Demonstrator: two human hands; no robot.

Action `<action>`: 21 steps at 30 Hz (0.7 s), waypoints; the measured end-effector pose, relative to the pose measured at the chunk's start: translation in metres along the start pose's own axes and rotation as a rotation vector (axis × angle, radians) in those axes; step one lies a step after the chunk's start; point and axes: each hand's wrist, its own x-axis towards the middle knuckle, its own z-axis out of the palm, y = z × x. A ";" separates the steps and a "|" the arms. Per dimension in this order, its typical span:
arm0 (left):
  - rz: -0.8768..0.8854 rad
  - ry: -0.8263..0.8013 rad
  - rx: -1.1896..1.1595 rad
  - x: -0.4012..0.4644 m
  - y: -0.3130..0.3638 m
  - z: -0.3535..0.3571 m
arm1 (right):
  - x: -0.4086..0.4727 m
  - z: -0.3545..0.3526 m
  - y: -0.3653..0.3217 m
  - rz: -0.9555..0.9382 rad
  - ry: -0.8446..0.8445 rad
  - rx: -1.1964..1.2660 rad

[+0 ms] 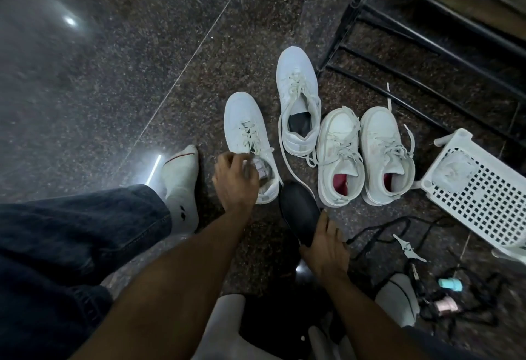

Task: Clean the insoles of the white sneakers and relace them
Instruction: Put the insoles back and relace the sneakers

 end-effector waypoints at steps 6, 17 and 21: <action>-0.043 -0.109 -0.028 0.025 0.010 0.009 | 0.005 -0.009 0.021 -0.008 -0.060 0.231; 0.082 -0.228 0.184 0.028 0.003 0.006 | -0.003 0.004 0.006 -0.038 0.032 -0.055; 0.084 -0.226 0.161 0.031 -0.001 0.009 | -0.002 -0.008 0.006 -0.089 0.004 0.164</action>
